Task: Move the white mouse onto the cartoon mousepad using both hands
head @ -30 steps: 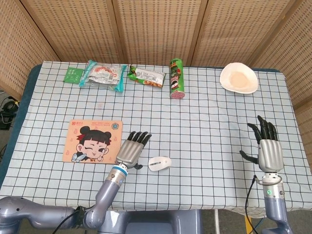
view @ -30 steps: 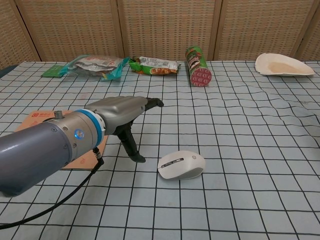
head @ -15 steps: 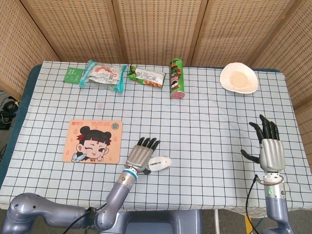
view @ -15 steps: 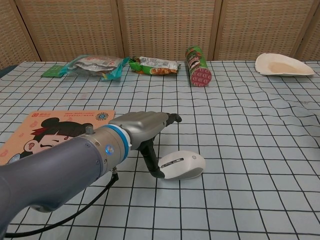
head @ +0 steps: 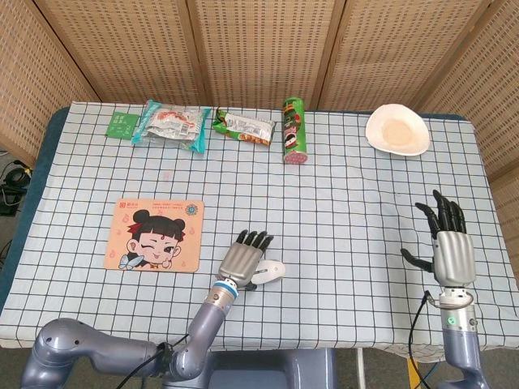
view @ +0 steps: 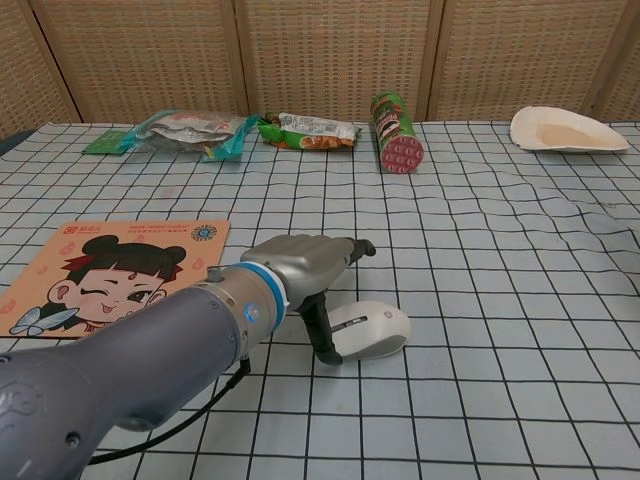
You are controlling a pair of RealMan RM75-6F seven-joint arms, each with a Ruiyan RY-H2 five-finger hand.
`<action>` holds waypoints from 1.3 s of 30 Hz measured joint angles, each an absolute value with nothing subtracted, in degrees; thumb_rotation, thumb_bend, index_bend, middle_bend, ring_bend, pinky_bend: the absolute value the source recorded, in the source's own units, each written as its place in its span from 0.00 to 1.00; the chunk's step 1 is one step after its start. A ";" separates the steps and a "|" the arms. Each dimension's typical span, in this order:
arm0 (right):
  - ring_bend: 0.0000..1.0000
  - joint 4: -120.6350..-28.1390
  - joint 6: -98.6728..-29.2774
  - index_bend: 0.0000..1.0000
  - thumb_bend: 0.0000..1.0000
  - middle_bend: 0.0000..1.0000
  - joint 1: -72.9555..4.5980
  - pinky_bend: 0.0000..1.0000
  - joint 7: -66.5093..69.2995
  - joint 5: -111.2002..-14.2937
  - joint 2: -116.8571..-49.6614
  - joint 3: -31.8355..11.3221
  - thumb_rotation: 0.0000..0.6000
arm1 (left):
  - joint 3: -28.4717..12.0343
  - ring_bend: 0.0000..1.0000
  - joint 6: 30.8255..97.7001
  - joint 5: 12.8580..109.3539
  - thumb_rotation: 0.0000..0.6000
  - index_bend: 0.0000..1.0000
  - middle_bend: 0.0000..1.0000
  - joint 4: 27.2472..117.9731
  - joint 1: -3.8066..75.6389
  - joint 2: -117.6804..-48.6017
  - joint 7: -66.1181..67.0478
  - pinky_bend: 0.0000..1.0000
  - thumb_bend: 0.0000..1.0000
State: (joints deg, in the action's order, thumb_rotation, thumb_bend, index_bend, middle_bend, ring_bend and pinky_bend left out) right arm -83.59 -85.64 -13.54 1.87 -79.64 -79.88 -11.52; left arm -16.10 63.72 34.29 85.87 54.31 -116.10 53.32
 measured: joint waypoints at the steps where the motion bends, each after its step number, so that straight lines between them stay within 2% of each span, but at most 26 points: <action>1: 0.01 -83.74 -85.67 0.21 0.18 0.02 -13.49 0.06 1.97 -79.67 -79.78 -11.56 1.00 | -16.17 0.00 63.55 34.26 1.00 0.00 0.00 85.06 54.73 -116.57 53.34 0.00 0.07; 4: 0.01 -84.06 -85.74 0.21 0.18 0.02 -13.38 0.06 2.16 -79.82 -79.54 -11.64 1.00 | -16.33 0.00 63.13 34.21 1.00 0.00 0.00 83.30 55.63 -117.57 53.30 0.00 0.07; 10: 0.01 -84.58 -85.88 0.21 0.18 0.02 -13.22 0.06 2.15 -80.33 -79.30 -11.53 1.00 | -16.47 0.00 62.94 34.56 1.00 0.00 0.00 81.12 56.49 -118.11 53.06 0.00 0.17; 30: 0.01 -84.83 -85.05 0.22 0.18 0.02 -13.15 0.06 1.71 -80.40 -79.20 -11.42 1.00 | -19.42 0.00 60.45 32.80 1.00 0.00 0.00 72.45 58.83 -117.53 51.91 0.00 0.17; 36: 0.01 -84.78 -85.07 0.22 0.18 0.02 -13.11 0.06 1.80 -80.22 -79.17 -11.66 1.00 | -20.26 0.00 59.50 32.60 1.00 0.00 0.00 74.78 58.93 -115.77 50.89 0.00 0.17; 39: 0.01 -84.66 -85.13 0.22 0.18 0.02 -13.08 0.06 1.93 -80.07 -79.20 -11.86 1.00 | -20.05 0.00 58.68 32.13 1.00 0.04 0.00 77.76 59.12 -113.52 51.59 0.04 0.17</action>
